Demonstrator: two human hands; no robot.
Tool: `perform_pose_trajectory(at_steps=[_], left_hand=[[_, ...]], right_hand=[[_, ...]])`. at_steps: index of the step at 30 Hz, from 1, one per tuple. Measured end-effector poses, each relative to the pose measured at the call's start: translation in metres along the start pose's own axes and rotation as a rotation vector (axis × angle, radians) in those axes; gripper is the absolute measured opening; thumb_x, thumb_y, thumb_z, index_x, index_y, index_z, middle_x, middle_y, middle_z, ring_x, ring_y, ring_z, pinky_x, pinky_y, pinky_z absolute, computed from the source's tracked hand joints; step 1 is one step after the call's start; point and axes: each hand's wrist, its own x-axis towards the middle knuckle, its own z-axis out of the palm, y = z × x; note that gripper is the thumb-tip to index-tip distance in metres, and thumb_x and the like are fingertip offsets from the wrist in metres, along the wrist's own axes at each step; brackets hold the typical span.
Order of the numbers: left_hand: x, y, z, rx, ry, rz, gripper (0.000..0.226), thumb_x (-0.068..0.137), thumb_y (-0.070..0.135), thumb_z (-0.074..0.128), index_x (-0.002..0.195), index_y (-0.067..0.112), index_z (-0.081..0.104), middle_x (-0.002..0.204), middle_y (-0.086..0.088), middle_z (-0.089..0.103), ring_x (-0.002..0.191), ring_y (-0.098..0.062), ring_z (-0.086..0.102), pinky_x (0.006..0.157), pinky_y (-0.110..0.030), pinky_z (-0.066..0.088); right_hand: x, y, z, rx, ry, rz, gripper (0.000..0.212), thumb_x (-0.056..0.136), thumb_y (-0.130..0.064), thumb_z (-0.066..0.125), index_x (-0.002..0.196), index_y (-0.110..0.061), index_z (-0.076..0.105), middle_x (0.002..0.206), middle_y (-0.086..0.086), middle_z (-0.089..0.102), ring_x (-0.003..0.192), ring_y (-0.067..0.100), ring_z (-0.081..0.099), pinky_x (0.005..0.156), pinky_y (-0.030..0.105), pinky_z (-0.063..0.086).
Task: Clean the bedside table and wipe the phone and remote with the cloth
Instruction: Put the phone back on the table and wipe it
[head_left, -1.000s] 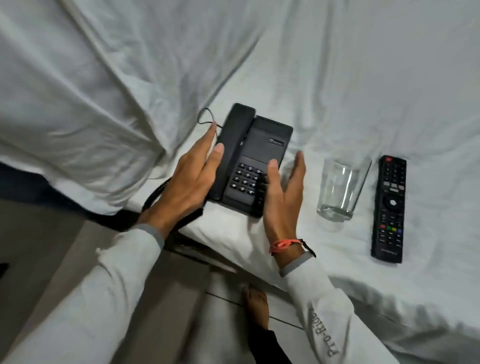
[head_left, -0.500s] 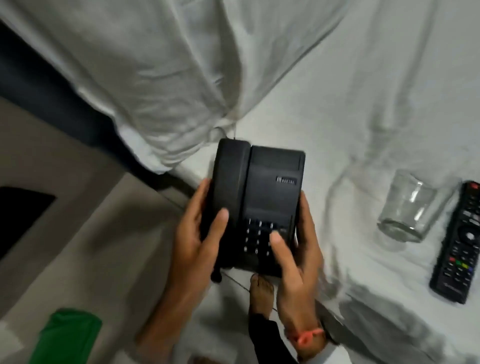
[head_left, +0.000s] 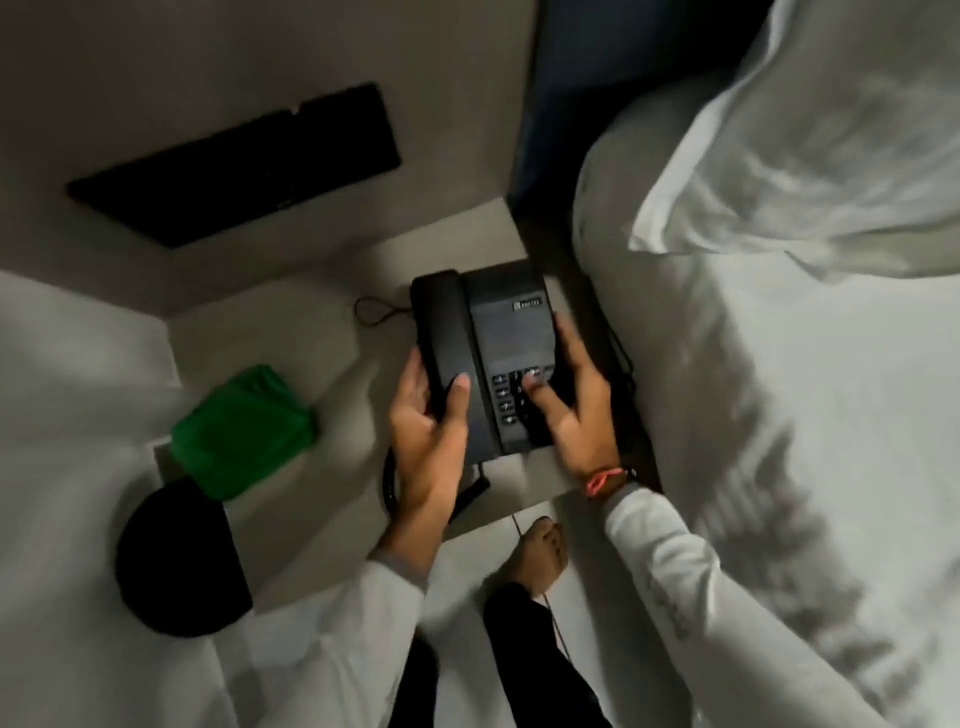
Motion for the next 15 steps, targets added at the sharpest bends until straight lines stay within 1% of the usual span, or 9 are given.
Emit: perform_pose_trajectory(at_steps=[3,4,6,7,9,10,12,13,15], left_hand=[[0.014,-0.019,0.014,-0.033,0.063,-0.044,0.063,0.096,-0.004,0.061,0.154,0.002,0.037,0.157,-0.017,0.047,0.147,-0.023,0.045,0.124,-0.040,0.035],[0.016,-0.025,0.016,-0.024,0.080,-0.049,0.063,0.096,-0.003,0.062,0.154,0.002,0.037,0.157,-0.018,0.046,0.148,-0.021,0.043,0.125,-0.041,0.034],[0.017,-0.034,0.017,0.023,0.079,-0.053,0.063,0.096,0.000,0.064,0.153,0.003,0.039,0.156,-0.018,0.047,0.146,-0.018,0.044,0.125,-0.039,0.035],[0.016,-0.036,0.017,0.048,0.060,-0.049,0.063,0.096,0.003,0.065,0.153,0.004,0.039,0.156,-0.017,0.048,0.146,-0.019,0.045,0.124,-0.043,0.036],[0.012,-0.033,0.008,0.070,-0.020,-0.041,0.065,0.096,0.013,0.064,0.155,0.006,0.037,0.157,-0.014,0.046,0.148,-0.023,0.043,0.124,-0.049,0.034],[0.011,-0.028,-0.004,0.079,-0.058,-0.029,0.067,0.095,0.020,0.061,0.155,0.007,0.035,0.160,-0.013,0.043,0.150,-0.023,0.040,0.125,-0.050,0.032],[0.010,-0.020,-0.026,0.165,-0.084,0.033,0.068,0.094,0.027,0.055,0.155,0.007,0.035,0.162,-0.012,0.039,0.151,-0.023,0.038,0.127,-0.047,0.030],[0.012,-0.014,-0.047,0.260,-0.047,0.093,0.065,0.095,0.028,0.054,0.154,0.006,0.038,0.161,-0.013,0.040,0.150,-0.025,0.039,0.127,-0.042,0.029],[0.019,-0.004,-0.099,0.496,0.071,0.245,0.057,0.098,0.022,0.054,0.150,0.003,0.044,0.157,-0.019,0.043,0.147,-0.031,0.042,0.127,-0.023,0.023]], right_hand=[[0.029,0.012,-0.003,-0.111,-0.069,0.017,0.077,0.084,-0.014,0.063,0.155,0.000,0.035,0.153,0.009,0.051,0.140,0.011,0.050,0.120,0.025,0.036],[0.032,0.015,-0.004,-0.140,-0.083,0.026,0.078,0.083,-0.014,0.063,0.155,-0.002,0.036,0.153,0.007,0.051,0.139,0.006,0.049,0.119,0.022,0.035],[0.035,0.022,-0.005,-0.185,-0.109,0.041,0.079,0.082,-0.013,0.063,0.156,-0.004,0.036,0.148,-0.007,0.050,0.132,-0.017,0.047,0.114,0.009,0.034],[0.036,0.023,-0.007,-0.210,-0.114,0.050,0.079,0.083,-0.013,0.063,0.156,-0.005,0.035,0.144,-0.015,0.050,0.127,-0.025,0.046,0.112,0.006,0.034],[0.038,0.020,-0.006,-0.269,-0.127,0.071,0.077,0.085,-0.014,0.064,0.156,-0.008,0.036,0.140,-0.019,0.051,0.123,-0.027,0.047,0.114,0.012,0.037],[0.037,0.015,0.000,-0.306,-0.115,0.067,0.074,0.088,-0.016,0.065,0.157,-0.009,0.036,0.144,-0.014,0.052,0.126,-0.022,0.048,0.117,0.019,0.038],[0.034,0.006,0.004,-0.403,-0.024,-0.004,0.070,0.094,-0.019,0.064,0.157,-0.009,0.036,0.157,0.000,0.045,0.141,-0.004,0.039,0.125,0.031,0.031],[0.029,-0.002,0.013,-0.440,0.021,-0.072,0.068,0.095,-0.022,0.063,0.156,-0.007,0.038,0.162,0.006,0.040,0.148,0.006,0.034,0.127,0.034,0.028],[0.019,-0.020,0.040,-0.482,0.046,-0.210,0.061,0.096,-0.024,0.060,0.152,-0.004,0.043,0.164,0.013,0.038,0.153,0.023,0.033,0.127,0.036,0.027]])
